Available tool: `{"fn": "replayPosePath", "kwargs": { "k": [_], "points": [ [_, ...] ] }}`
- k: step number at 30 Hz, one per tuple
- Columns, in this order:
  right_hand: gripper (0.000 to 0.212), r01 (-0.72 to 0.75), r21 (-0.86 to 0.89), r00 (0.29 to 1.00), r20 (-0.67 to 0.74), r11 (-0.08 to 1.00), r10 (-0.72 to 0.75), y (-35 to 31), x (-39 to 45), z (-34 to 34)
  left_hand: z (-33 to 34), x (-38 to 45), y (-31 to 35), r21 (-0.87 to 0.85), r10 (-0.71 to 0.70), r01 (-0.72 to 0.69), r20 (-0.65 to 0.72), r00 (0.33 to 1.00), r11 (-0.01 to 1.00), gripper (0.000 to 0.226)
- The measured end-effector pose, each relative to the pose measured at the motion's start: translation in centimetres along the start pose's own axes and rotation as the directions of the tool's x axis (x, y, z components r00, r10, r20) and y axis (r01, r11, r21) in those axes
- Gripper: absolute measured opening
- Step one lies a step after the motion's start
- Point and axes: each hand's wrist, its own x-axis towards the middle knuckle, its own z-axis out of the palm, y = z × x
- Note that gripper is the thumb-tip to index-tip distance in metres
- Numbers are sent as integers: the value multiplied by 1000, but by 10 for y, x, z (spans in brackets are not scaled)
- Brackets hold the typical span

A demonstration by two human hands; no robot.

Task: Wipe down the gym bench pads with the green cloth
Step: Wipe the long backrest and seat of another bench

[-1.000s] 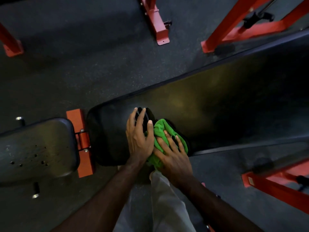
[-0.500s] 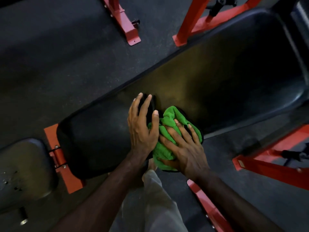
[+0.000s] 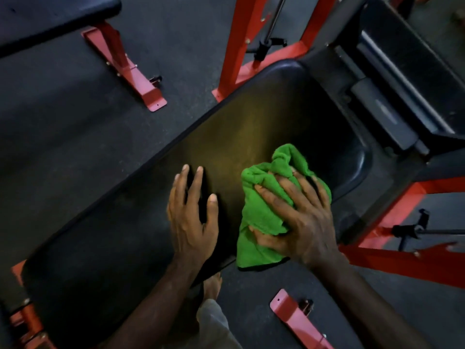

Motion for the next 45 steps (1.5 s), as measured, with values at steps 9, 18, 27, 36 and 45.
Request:
{"fn": "replayPosePath", "kwargs": {
  "k": [9, 18, 27, 36, 45],
  "points": [
    [83, -420, 47, 898, -123, 906, 423, -12, 34, -6, 3, -2, 0, 70, -17, 16, 5, 1000, 997, 59],
    [81, -532, 82, 826, -171, 843, 538, 31, 78, -22, 4, -3, 0, 75, -32, 30, 18, 999, 997, 59],
    [77, -196, -20, 979, -63, 980, 194, 12, 101, -1, 2, -4, -3, 74, -30, 28, 24, 999, 997, 59],
    [79, 60, -57, 987, 152, 997, -50, -35, 122, 29, 0, -4, -3, -83, -17, 15, -15, 1000, 996, 66],
    [75, 169, -10, 957, 242, 986, -161, -137, 102, 82, -48, -25, -75, -90, -239, 225, -205, 949, 970, 61]
  ]
}}
